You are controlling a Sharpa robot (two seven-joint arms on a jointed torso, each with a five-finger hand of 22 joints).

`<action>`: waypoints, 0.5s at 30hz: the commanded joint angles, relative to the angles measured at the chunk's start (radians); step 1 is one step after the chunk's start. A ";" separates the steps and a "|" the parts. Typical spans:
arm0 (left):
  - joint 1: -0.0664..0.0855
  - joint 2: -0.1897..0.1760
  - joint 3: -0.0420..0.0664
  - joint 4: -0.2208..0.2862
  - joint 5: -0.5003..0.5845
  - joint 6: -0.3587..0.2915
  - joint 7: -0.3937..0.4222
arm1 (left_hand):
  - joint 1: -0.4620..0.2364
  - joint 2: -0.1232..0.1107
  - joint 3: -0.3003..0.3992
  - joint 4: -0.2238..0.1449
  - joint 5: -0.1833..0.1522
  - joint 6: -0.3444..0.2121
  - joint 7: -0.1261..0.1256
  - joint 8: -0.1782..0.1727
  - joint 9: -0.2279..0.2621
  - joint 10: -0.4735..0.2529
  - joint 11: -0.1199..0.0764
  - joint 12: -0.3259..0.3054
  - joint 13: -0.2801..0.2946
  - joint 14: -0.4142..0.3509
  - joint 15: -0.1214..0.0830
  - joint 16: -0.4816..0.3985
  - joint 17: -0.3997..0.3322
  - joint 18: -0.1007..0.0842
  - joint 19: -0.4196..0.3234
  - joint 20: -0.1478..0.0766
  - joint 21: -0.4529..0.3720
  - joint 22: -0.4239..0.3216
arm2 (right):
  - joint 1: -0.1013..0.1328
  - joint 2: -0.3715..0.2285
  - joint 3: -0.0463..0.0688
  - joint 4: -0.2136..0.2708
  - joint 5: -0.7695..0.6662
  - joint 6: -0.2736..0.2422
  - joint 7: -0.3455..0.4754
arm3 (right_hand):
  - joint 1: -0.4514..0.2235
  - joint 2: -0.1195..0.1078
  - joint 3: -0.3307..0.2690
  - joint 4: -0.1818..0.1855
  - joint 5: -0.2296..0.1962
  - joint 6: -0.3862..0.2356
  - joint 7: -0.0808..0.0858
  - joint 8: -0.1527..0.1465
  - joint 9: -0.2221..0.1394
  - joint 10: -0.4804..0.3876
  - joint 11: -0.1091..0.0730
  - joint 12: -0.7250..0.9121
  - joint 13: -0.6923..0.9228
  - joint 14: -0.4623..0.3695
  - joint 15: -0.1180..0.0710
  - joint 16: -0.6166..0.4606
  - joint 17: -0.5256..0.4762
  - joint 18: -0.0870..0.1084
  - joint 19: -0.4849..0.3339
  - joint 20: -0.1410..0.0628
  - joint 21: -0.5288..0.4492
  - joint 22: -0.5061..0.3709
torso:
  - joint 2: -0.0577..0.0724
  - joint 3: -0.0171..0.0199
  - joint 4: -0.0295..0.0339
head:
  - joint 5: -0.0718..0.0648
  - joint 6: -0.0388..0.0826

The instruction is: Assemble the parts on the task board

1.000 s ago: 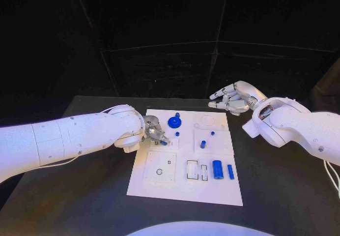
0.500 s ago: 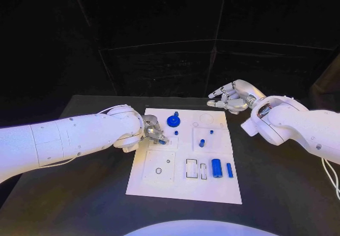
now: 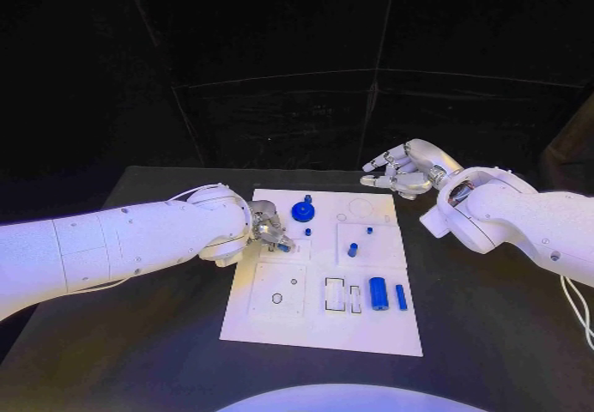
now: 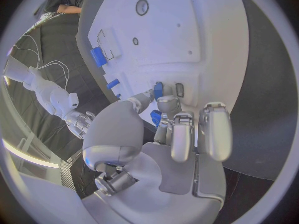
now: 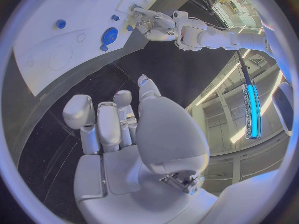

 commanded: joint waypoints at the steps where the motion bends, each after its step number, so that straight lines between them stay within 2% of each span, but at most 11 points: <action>1: 0.000 -0.001 0.000 0.005 -0.018 -0.024 -0.002 | -0.001 0.009 0.167 -0.159 0.003 0.000 -0.005 0.006 0.002 0.008 0.000 0.006 0.001 0.105 -0.005 0.003 0.263 -0.011 0.000 0.000 0.000 0.000 | 0.002 0.002 0.001 0.000 -0.004 0.009 0.005 | 0.008 0.000 -0.006 -0.002 0.004 -0.005 0.000 0.004 -0.001 0.003 0.001 0.004 0.000 0.021 -0.008 -0.004 0.000 0.008 0.000 -0.002 -0.006 0.000 | 0.000 0.0000 0.0002 | 0.000 0.000; 8: 0.000 -0.002 0.000 0.005 -0.019 -0.024 -0.003 | -0.001 0.009 0.169 -0.159 0.003 0.001 -0.005 0.006 0.002 0.008 -0.001 0.006 0.000 0.105 -0.005 0.003 0.263 -0.011 0.001 0.000 0.000 0.000 | 0.002 0.004 0.001 0.000 -0.005 0.012 0.004 | 0.007 0.001 -0.007 0.000 0.004 -0.005 0.000 0.005 -0.001 0.003 0.001 0.004 -0.001 0.021 -0.008 -0.005 -0.001 0.008 -0.001 -0.002 -0.007 -0.001 | 0.000 0.0009 0.0005 | 0.000 -0.003; 15: 0.000 0.004 0.000 -0.003 -0.035 0.011 -0.007 | -0.002 0.009 0.170 -0.158 0.003 0.001 -0.005 0.006 0.002 0.006 0.000 0.003 -0.003 0.105 -0.005 0.003 0.263 -0.011 -0.001 0.000 -0.001 -0.002 | 0.002 0.006 0.001 -0.001 -0.006 0.017 0.003 | 0.007 0.001 -0.007 0.000 0.004 -0.005 0.000 0.005 -0.001 0.003 0.001 0.004 -0.001 0.021 -0.008 -0.005 -0.001 0.008 -0.001 -0.002 -0.007 -0.001 | 0.000 -0.0003 0.0008 | -0.001 -0.004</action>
